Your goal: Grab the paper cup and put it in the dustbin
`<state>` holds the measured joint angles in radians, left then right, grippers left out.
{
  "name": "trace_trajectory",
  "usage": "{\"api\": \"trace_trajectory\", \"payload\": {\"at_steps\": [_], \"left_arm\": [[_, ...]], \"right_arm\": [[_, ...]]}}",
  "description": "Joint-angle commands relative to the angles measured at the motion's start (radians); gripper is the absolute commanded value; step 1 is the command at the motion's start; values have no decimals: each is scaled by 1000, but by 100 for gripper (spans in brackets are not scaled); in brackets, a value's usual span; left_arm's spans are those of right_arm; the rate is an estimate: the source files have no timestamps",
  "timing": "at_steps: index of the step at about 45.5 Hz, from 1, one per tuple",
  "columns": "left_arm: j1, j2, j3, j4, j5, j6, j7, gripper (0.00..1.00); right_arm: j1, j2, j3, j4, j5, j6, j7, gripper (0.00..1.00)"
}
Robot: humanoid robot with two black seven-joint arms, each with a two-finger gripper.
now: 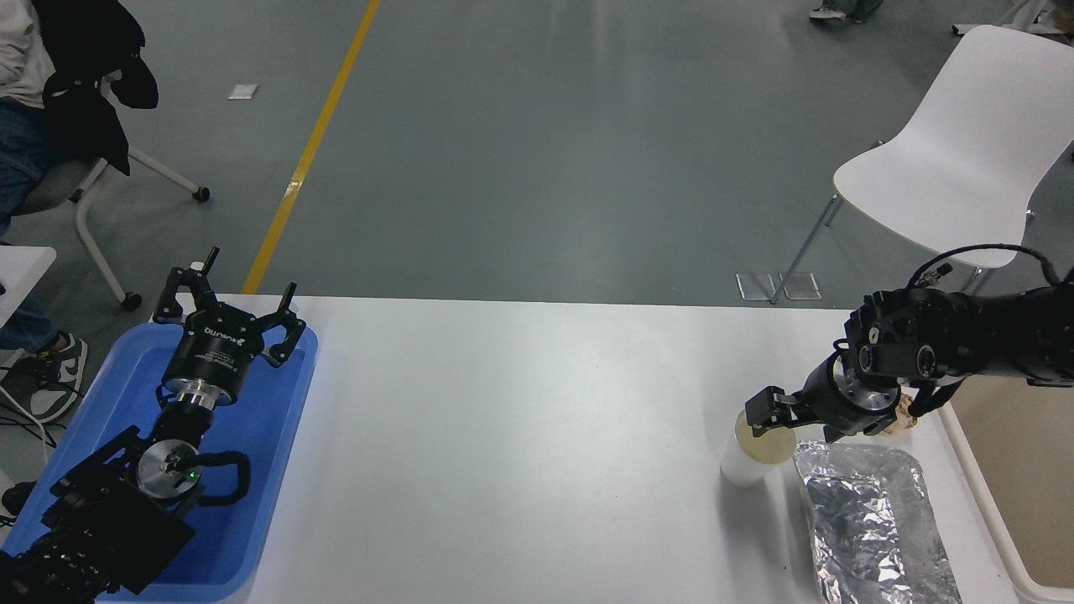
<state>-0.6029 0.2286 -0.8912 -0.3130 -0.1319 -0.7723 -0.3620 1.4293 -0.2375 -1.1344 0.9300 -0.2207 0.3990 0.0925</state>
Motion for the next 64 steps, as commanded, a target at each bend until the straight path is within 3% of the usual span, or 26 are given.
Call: {"api": "trace_trajectory", "payload": {"at_steps": [1,6,12,35,64], "left_arm": [[0,0,0,0,0,1,0,100],[0,0,0,0,0,-1,0,100],[0,0,0,0,0,1,0,100],[0,0,0,0,0,-1,0,100],[0,0,0,0,0,-1,2,100]], "right_arm": [[-10,0,1,7,9,-17,-2,58],[-9,-2,-5,15,4,-5,-2,23],[-4,-6,-15,16,4,-3,-4,1],[14,-11,-21,49,4,34,-2,0],[454,-91,-117,262,9,386,4,0]]}}
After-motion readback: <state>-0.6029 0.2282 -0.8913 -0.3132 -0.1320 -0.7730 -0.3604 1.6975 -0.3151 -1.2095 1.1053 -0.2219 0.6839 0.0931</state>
